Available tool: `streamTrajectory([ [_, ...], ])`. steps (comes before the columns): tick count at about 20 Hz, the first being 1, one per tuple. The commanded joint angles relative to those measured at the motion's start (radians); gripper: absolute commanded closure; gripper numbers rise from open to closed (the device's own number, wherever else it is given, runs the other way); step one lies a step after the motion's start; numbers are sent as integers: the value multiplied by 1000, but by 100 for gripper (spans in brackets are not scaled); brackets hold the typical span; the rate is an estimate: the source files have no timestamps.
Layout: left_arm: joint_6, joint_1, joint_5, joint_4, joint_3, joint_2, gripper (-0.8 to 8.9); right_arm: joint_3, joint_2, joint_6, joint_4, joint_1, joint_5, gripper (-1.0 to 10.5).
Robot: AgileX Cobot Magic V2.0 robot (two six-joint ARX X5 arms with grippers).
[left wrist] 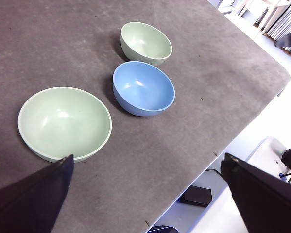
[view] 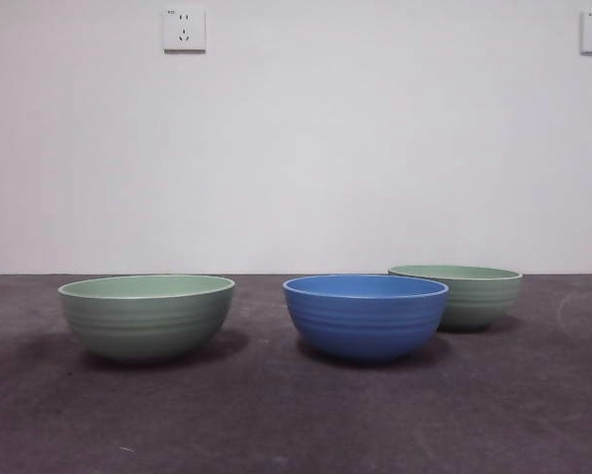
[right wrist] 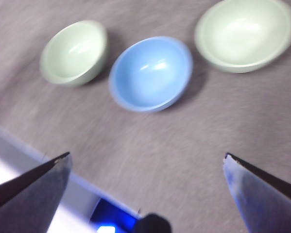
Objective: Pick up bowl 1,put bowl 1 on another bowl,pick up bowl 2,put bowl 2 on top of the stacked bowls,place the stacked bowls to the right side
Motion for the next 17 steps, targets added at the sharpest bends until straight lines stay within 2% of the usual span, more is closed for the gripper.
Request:
streamTrajectory([
  [1, -2, -3, 0, 2, 0, 0, 238, 2, 38, 118, 64, 2, 41, 411],
  [7, -2, -3, 1, 1, 0, 0, 238, 3, 182, 192, 210, 2, 103, 411],
  [12, -2, -9, 1, 1, 0, 0, 238, 3, 365, 202, 328, -2, 175, 411],
  [17, -2, -9, 0, 0, 0, 0, 238, 3, 542, 237, 471, -7, 188, 415],
])
